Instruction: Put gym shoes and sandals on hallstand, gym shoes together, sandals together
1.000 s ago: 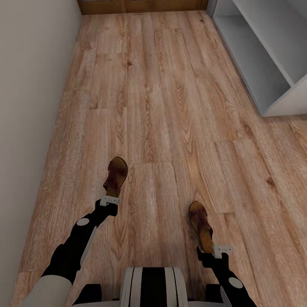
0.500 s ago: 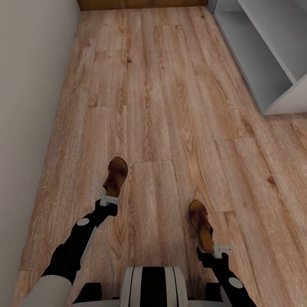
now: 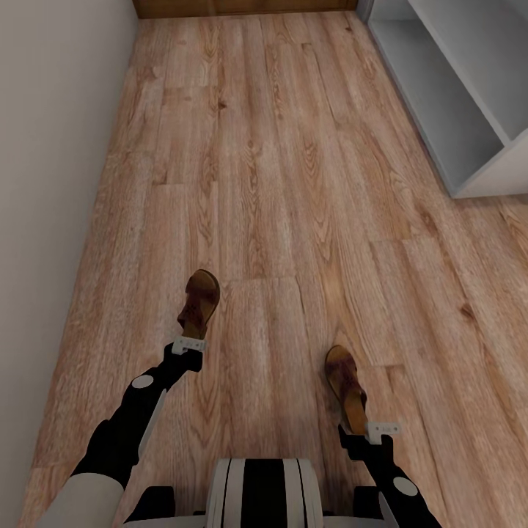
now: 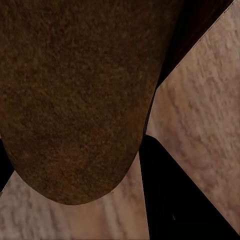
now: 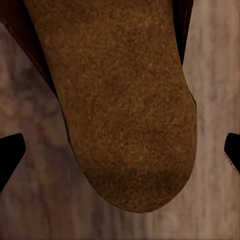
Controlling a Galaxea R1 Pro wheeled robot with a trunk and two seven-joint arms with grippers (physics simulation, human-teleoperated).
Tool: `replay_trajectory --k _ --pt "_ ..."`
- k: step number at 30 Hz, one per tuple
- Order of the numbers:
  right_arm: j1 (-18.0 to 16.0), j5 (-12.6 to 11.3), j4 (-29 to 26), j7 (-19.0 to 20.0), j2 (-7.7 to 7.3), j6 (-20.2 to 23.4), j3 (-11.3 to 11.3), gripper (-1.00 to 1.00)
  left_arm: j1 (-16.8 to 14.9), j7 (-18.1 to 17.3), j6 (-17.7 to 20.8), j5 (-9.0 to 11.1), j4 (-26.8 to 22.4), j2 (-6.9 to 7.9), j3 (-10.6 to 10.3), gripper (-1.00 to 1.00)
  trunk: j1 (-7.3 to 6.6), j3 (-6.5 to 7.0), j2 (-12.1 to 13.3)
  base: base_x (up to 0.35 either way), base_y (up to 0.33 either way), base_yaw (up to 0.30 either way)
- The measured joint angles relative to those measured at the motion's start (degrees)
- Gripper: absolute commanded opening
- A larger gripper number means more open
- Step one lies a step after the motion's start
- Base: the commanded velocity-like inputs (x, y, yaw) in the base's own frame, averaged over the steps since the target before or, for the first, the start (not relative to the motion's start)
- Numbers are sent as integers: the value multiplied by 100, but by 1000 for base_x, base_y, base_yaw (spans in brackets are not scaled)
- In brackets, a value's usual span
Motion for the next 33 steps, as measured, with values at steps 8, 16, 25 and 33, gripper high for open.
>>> replay_trajectory --k 8,16,25,33 --pt "0 0 0 0 0 0 0 100 0 0 0 0 0 0 -1 -100 1 0 0 78 0 0" --pt "1 0 0 0 0 0 -3 100 0 -1 0 0 0 0 -5 -100 1 -2 0 8 0 1" --pt "0 0 -5 0 0 0 -8 100 0 -1 0 0 0 0 -8 -100 6 -96 -3 1 0 34" --pt "0 0 -7 0 0 -7 -9 100 0 6 0 -3 1 0 -3 -100 9 -131 -4 0 0 8"
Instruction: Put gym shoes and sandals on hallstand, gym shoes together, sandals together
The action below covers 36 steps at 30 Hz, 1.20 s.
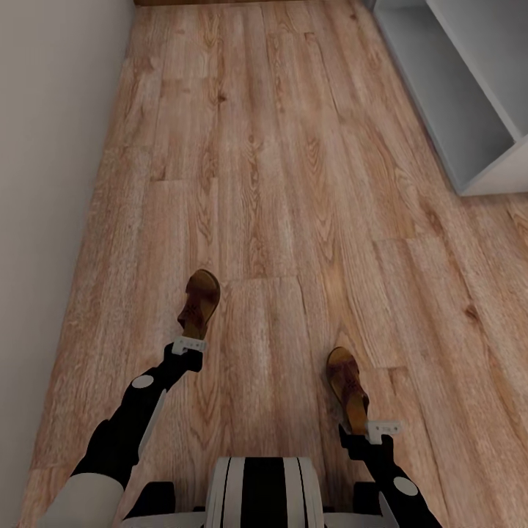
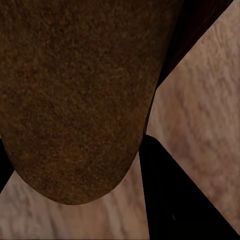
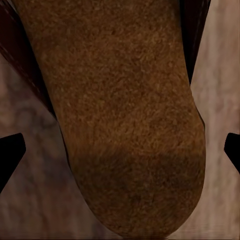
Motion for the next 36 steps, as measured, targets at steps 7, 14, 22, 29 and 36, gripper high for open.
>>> replay_trajectory --k 7,14,22,29,36 --pt "-1 0 0 0 0 -1 0 100 0 -2 0 1 -1 0 -1 -100 13 -113 -7 0 0 0" --pt "3 6 6 -5 0 2 0 100 0 -1 5 3 -65 0 2 -100 13 -113 -7 0 0 0" --pt "0 8 8 -9 0 1 2 -100 0 -1 7 3 -78 0 2 -100 13 -113 -7 0 0 0" --pt "0 18 8 -13 -1 0 0 -100 0 2 8 -1 -88 0 1 -100 12 -113 -7 0 0 0" --pt "0 21 6 -13 -2 1 1 -100 0 4 33 4 -272 0 2 -100 12 -113 -7 0 0 0"
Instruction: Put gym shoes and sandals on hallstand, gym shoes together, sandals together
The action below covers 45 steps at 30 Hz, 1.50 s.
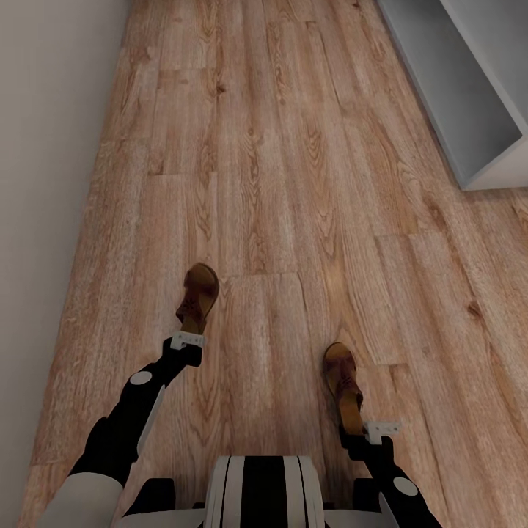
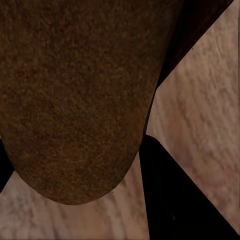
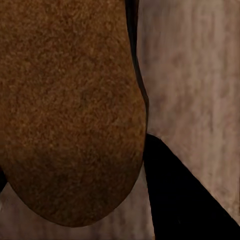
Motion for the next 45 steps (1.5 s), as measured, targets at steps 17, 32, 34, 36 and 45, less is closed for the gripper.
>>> replay_trajectory --k 17,32,34,36,45 --pt "0 -2 1 10 2 5 9 -100 0 4 436 -5 -289 2 -7 -100 -16 132 8 0 0 0" --pt "0 -3 11 10 2 2 15 -100 0 5 443 -11 -304 -9 -8 -100 -54 465 28 0 0 0" --pt "0 -3 14 10 2 3 19 -100 0 5 442 -14 -302 -6 -8 -100 -59 509 31 0 0 0" --pt "0 -3 16 10 2 3 23 -100 0 5 443 -17 -302 -4 -8 -100 -65 553 33 0 0 0" --pt "1 -6 -1 12 10 -1 27 -100 0 37 447 -42 -301 -8 -8 -100 -88 753 45 0 0 0"
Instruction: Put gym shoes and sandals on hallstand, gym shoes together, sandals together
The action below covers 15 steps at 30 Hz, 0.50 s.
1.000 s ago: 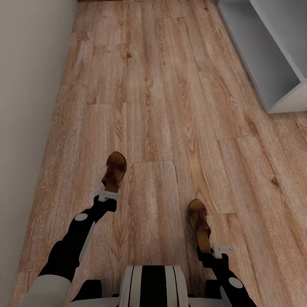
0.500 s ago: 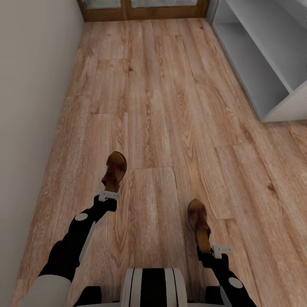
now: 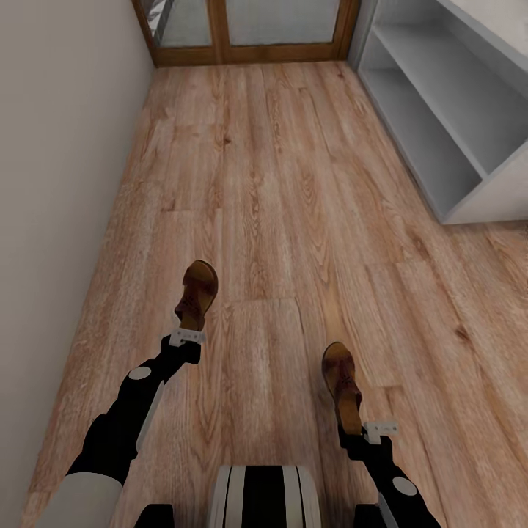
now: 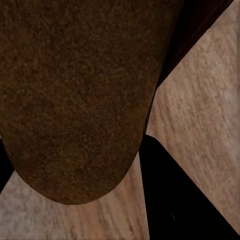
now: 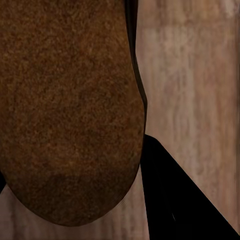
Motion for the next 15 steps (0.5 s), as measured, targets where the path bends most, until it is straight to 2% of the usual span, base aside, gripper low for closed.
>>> replay_trajectory --k 5,8,13,15 --pt "-1 -4 -181 0 4 0 29 -100 0 12 -4 -5 0 -1 4 -100 -13 111 7 0 0 0" --pt "2 -4 -467 -3 23 0 39 -100 0 27 0 -25 0 9 39 -100 -21 178 11 0 0 0" --pt "7 -3 -554 -1 27 0 41 -100 -4 31 4 -17 25 15 62 -100 -33 288 17 0 0 0" --pt "15 15 -552 -5 11 -7 34 -100 2 142 -5 5 75 6 25 -100 -39 347 20 0 0 0"
